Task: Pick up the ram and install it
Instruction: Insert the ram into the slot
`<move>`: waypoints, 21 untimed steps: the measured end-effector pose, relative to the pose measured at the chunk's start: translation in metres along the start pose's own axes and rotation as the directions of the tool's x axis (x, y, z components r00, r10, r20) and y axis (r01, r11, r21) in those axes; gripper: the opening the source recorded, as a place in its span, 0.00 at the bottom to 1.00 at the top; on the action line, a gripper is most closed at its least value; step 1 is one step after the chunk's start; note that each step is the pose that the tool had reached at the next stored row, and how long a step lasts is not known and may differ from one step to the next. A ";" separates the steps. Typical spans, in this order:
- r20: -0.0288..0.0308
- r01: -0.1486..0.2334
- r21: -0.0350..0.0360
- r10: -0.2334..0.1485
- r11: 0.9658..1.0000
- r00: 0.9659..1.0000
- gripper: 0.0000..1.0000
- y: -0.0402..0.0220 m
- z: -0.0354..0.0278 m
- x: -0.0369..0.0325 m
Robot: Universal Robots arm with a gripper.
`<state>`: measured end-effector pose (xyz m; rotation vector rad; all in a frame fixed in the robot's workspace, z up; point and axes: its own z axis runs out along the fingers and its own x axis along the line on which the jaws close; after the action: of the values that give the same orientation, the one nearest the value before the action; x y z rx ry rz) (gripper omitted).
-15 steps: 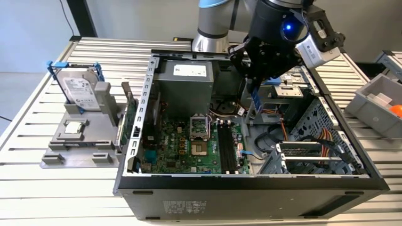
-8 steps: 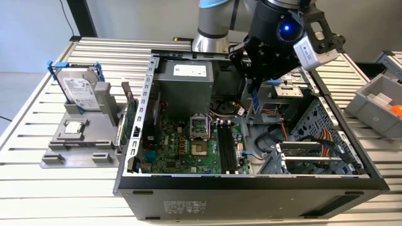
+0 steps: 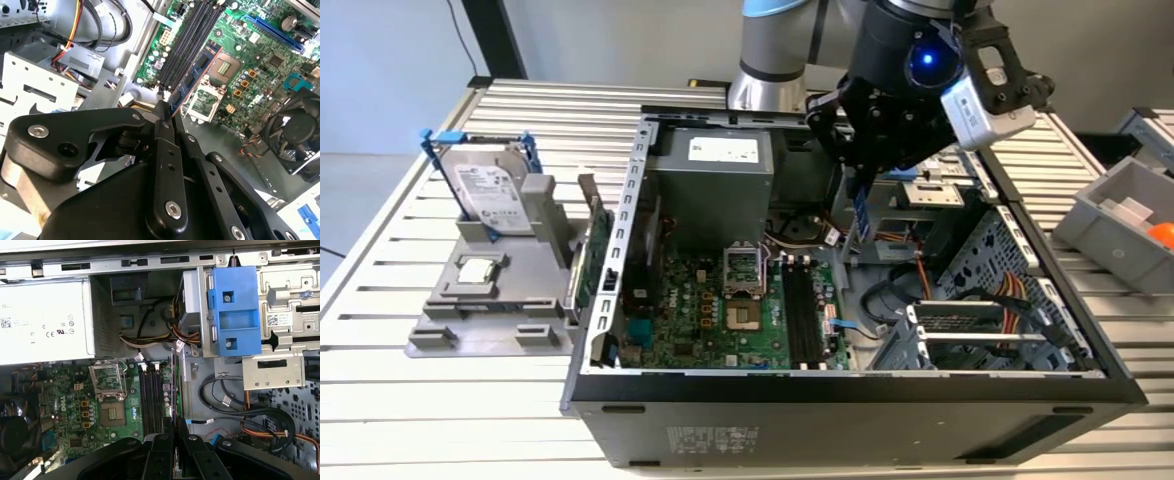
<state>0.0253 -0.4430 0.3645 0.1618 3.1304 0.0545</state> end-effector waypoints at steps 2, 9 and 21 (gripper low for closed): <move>0.000 0.003 0.000 -0.003 1.000 1.000 0.00 0.0000 0.0000 -0.0003; -0.001 0.026 0.000 -0.026 1.000 1.000 0.00 -0.0052 0.0017 -0.0055; -0.001 0.026 0.000 -0.026 1.000 1.000 0.00 -0.0281 0.0079 -0.0103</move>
<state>0.0327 -0.4717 0.3557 0.1215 3.1331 0.0546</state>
